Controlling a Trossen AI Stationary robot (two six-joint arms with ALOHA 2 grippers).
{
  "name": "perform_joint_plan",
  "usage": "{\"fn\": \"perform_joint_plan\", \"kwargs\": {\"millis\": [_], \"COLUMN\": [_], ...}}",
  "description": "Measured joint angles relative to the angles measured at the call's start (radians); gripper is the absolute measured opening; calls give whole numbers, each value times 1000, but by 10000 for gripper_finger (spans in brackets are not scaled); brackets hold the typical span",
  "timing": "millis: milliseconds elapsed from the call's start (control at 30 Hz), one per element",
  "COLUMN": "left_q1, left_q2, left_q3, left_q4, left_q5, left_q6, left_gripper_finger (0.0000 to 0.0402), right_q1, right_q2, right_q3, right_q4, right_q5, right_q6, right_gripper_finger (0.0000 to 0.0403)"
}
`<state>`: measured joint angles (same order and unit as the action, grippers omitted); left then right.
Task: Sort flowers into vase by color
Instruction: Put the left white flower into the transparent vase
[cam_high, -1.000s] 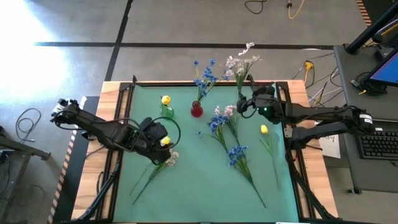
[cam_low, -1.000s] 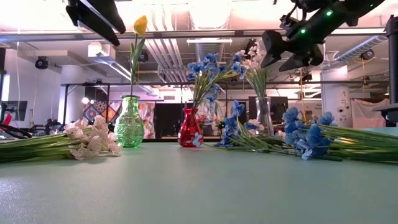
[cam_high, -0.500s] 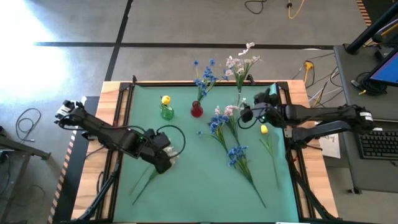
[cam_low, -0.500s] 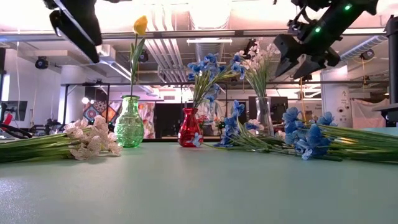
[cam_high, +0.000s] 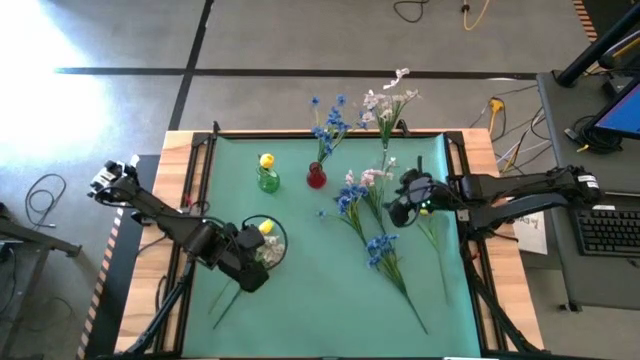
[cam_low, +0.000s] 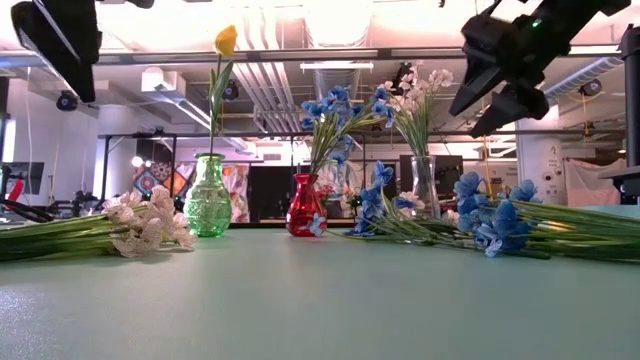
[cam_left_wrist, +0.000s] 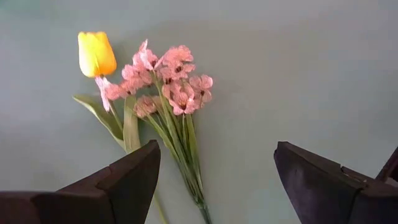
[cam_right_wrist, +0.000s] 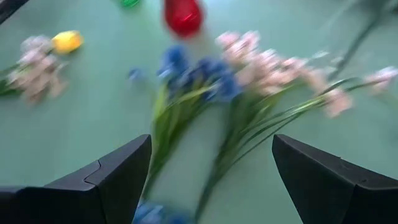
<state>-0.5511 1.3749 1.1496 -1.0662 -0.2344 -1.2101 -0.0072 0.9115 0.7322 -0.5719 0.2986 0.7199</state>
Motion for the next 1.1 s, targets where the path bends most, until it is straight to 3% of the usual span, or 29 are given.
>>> {"fn": "perform_joint_plan", "kwargs": {"millis": [233,400,533,833,1100], "left_q1": [-39,-88,-120,-136,-135], "left_q2": [97,200,275,395,478], "left_q3": [0,0,0,13,14], "left_q4": [0,-1,-15,-6,8], "left_q5": [6,100,110,114,113], "left_q6": [-154,-300,-378,-398,-399], "left_gripper_finger": [299,299,299,296,266], "right_q1": [110,161,174,175,175], "right_q2": [-1,-1,-1,0,0], "right_q3": [0,0,0,0,0], "right_q4": [0,0,0,5,8], "right_q5": [-15,-16,-15,-13,-13], "right_q6": [52,76,83,84,80], "right_gripper_finger": [326,326,326,327,326]}}
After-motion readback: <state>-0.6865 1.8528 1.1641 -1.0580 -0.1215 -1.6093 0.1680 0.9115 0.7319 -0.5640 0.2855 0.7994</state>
